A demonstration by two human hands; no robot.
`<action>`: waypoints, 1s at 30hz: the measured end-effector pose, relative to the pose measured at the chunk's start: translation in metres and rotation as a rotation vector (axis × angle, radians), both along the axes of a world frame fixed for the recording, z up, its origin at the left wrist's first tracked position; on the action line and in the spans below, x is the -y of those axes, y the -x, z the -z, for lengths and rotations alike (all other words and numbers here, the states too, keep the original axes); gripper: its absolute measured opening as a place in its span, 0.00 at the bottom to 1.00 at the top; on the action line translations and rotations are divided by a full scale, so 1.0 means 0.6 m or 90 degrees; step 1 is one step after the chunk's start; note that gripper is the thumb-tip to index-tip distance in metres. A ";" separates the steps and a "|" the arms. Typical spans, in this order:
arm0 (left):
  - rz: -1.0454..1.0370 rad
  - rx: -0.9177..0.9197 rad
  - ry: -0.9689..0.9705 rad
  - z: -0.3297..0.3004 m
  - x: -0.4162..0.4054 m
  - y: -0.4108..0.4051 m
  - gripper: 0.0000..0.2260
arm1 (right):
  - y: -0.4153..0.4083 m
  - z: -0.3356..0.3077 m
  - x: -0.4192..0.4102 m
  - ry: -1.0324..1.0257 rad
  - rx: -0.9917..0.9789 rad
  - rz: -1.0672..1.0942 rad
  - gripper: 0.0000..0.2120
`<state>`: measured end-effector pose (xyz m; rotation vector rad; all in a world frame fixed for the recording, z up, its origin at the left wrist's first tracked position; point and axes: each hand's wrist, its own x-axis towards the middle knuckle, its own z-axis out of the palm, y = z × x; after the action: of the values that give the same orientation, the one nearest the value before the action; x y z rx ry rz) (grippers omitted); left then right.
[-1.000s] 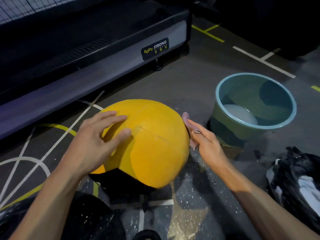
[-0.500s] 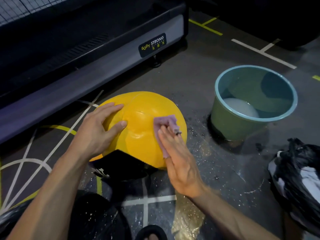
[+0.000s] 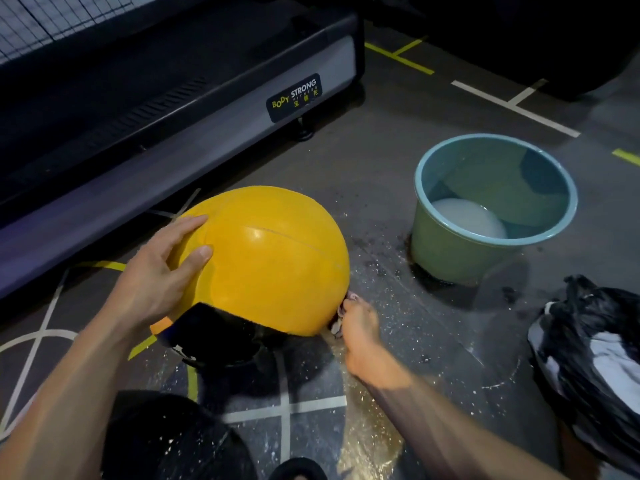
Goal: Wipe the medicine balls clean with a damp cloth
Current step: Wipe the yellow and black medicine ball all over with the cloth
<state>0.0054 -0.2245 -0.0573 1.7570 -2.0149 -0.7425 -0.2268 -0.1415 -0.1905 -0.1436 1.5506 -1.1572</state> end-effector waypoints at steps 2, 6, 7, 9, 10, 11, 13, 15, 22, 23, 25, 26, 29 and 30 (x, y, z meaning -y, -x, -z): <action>-0.024 -0.034 -0.024 0.000 -0.004 -0.022 0.22 | -0.012 -0.032 0.008 0.053 -0.024 0.005 0.15; -0.050 -0.032 -0.061 -0.006 -0.006 -0.081 0.22 | -0.056 -0.112 0.003 0.435 -0.301 -0.204 0.23; -0.037 0.000 -0.028 -0.011 -0.004 -0.088 0.22 | -0.071 -0.117 -0.004 0.513 -0.386 -0.279 0.23; -0.003 0.065 0.077 -0.025 -0.001 -0.075 0.26 | -0.094 -0.092 -0.010 0.601 -0.556 -0.347 0.26; 0.000 0.070 0.111 -0.032 -0.002 -0.059 0.25 | -0.101 -0.076 -0.012 0.621 -0.609 -0.356 0.27; 0.004 0.080 0.125 -0.036 -0.005 -0.045 0.22 | -0.105 -0.066 -0.015 0.631 -0.626 -0.360 0.29; 0.018 0.114 0.109 -0.026 -0.011 -0.032 0.26 | -0.100 -0.060 -0.021 0.652 -0.652 -0.382 0.29; 0.016 0.114 0.100 -0.017 -0.016 -0.039 0.27 | -0.085 -0.051 -0.027 0.676 -0.714 -0.412 0.29; -0.073 -0.017 -0.007 -0.024 -0.018 -0.117 0.22 | -0.069 0.026 -0.015 0.280 -0.123 -0.233 0.22; -0.082 -0.055 -0.027 -0.023 -0.019 -0.134 0.22 | -0.080 0.032 -0.001 0.181 -0.014 -0.195 0.19; -0.089 -0.119 -0.056 -0.025 -0.020 -0.157 0.20 | -0.104 0.016 0.034 0.107 0.025 -0.149 0.16; -0.093 -0.137 -0.062 -0.025 -0.020 -0.163 0.20 | -0.116 -0.007 0.047 0.120 0.009 -0.112 0.17; -0.094 -0.160 -0.074 -0.023 -0.019 -0.172 0.19 | -0.142 -0.106 0.059 0.356 -0.175 -0.146 0.19; -0.095 -0.165 -0.078 -0.022 -0.020 -0.173 0.19 | -0.152 -0.133 0.056 0.449 -0.287 -0.231 0.20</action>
<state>0.1091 -0.2128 -0.0439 1.7526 -1.6809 -1.0058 -0.1356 -0.1752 -0.1104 -1.1738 1.3391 -1.3822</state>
